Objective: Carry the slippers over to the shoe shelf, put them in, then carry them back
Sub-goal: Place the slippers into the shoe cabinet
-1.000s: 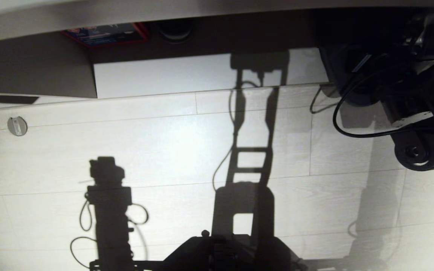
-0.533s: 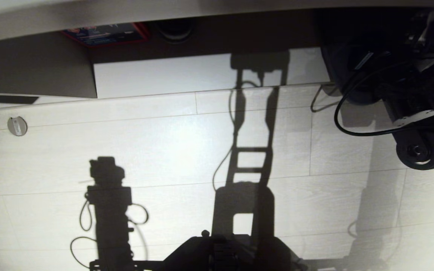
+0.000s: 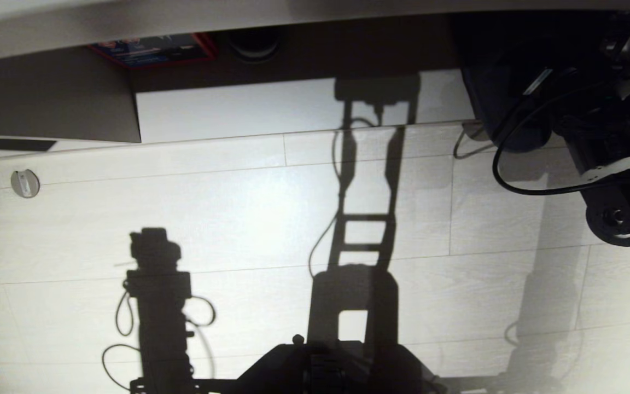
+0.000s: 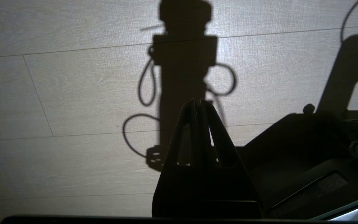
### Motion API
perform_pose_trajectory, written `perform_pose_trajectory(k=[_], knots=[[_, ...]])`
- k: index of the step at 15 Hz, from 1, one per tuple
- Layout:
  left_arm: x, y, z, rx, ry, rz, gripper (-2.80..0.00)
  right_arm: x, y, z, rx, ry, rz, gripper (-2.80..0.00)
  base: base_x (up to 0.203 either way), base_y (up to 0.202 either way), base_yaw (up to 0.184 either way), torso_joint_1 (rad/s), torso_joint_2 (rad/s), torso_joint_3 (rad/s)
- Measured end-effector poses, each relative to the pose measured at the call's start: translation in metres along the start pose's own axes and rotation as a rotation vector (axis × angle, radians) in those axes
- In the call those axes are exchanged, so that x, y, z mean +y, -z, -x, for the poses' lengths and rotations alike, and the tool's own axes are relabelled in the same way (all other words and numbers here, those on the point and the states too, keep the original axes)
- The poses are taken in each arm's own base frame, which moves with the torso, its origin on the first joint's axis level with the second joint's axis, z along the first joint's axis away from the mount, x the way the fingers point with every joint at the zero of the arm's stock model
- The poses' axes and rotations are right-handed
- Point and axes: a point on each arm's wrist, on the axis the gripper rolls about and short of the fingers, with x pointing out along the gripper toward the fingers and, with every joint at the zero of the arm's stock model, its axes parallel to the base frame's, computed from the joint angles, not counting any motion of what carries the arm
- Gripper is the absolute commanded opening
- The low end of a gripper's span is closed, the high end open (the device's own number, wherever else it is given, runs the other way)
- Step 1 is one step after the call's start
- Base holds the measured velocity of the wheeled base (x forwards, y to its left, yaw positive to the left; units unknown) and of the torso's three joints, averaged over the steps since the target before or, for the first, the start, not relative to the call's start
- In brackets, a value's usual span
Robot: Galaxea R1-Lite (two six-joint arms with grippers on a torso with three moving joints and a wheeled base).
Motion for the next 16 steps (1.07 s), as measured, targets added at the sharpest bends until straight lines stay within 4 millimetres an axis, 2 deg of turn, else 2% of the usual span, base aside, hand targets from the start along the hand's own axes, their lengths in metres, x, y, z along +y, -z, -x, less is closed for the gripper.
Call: perform_pose_trajectory(k=[16], knots=[[0.0, 0.0, 0.0, 0.0, 0.0, 0.0, -2.8, -0.005, -0.03, 0.022, 0.077, -0.012, -0.036, 0.0, 0.0, 0.0, 0.0, 0.0, 0.0, 0.0]])
